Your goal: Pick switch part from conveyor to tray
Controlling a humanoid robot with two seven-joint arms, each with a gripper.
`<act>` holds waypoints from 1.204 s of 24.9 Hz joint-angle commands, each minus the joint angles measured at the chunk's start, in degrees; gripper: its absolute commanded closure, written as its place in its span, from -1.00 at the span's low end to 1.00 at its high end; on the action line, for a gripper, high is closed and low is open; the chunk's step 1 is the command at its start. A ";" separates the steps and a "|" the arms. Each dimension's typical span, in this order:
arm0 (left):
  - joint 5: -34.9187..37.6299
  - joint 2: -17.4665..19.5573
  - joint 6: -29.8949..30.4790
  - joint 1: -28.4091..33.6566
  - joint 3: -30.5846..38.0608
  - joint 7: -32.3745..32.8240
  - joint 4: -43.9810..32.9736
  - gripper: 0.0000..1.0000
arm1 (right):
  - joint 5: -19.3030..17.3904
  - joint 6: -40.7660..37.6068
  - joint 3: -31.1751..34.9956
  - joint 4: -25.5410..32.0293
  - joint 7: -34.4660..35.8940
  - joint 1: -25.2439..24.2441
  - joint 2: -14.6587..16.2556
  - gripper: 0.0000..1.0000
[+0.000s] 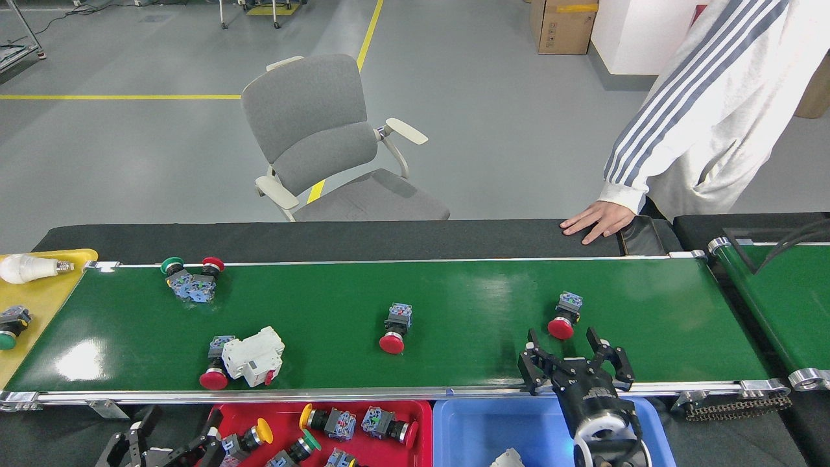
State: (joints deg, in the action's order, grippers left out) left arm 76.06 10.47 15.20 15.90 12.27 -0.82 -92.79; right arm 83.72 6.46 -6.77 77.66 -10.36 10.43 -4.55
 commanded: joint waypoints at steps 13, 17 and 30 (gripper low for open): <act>3.48 2.54 -1.05 -11.68 -0.32 -0.50 10.53 -1.00 | -1.28 -2.15 -3.68 -7.78 -0.19 6.89 3.50 0.97; 3.48 2.98 -1.23 -16.08 -0.23 -0.50 15.63 -1.00 | -1.28 -5.31 -7.82 -3.57 0.69 5.83 3.67 0.97; 2.61 5.35 3.52 -23.99 -0.94 -0.50 27.58 0.49 | -1.37 -37.48 -22.84 9.27 4.21 0.65 1.39 -1.00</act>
State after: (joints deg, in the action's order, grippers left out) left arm 78.94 15.24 16.07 -7.56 11.31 -0.93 -64.57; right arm 82.62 -30.04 -30.16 86.26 -6.63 10.34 -2.62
